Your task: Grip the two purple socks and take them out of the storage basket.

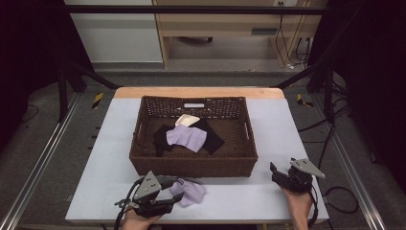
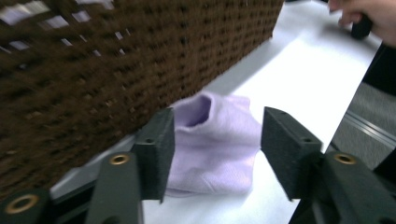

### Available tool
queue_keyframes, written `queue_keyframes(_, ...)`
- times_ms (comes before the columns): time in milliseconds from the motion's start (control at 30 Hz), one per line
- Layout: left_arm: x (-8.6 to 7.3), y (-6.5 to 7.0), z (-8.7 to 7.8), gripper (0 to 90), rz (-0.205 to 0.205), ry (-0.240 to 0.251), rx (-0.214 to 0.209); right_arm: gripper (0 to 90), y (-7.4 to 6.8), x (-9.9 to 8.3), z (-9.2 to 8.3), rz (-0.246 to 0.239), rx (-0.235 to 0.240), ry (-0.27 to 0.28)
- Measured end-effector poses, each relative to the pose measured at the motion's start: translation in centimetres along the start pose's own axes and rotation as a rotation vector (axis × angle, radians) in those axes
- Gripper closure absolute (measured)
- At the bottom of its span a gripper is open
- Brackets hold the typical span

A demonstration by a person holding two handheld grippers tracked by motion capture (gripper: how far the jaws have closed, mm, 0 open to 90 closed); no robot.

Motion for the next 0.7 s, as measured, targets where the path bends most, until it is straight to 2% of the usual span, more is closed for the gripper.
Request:
queue_keyframes(67,0.8,-0.1,-0.7,38.6,-0.015,0.033,0.01,20.1,0.0,0.0,0.0,0.003,0.001,0.004)
queue_keyframes(233,2.0,-0.5,-1.4,36.1,-0.023,0.072,0.03,19.8,0.1,0.0,-0.1,0.012,0.0,0.005)
queue_keyframes(267,2.8,-0.8,-1.8,35.8,-0.025,0.092,0.042,19.9,0.1,0.0,0.0,0.005,-0.002,0.001)
queue_keyframes(433,4.3,-1.3,-2.3,35.1,-0.019,0.124,0.054,20.2,0.0,0.0,0.0,-0.001,-0.004,-0.001)
queue_keyframes(533,6.1,-2.0,-2.6,35.0,-0.015,0.163,0.072,20.2,0.0,0.0,-0.1,-0.005,-0.006,0.007)
queue_keyframes(567,6.1,-2.0,-2.6,35.1,-0.015,0.163,0.072,20.2,0.0,0.0,-0.1,-0.005,-0.006,0.007)
queue_keyframes(600,7.3,-2.6,-2.6,35.0,-0.009,0.18,0.09,20.4,-0.1,0.0,-0.1,-0.009,-0.007,0.01)
queue_keyframes(700,8.1,-3.1,-2.5,35.1,-0.005,0.19,0.104,20.9,-0.1,0.0,-0.1,-0.009,-0.006,0.008)
Point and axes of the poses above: each handheld gripper's, and its own axes: z roughly forward along the jaws, x roughly out of its top, y roughly to its right, the point moved 7 cm from there along z, roughly forward along the jaws, and after that the axes turned 5 degrees about y, right-handed, at the moved point
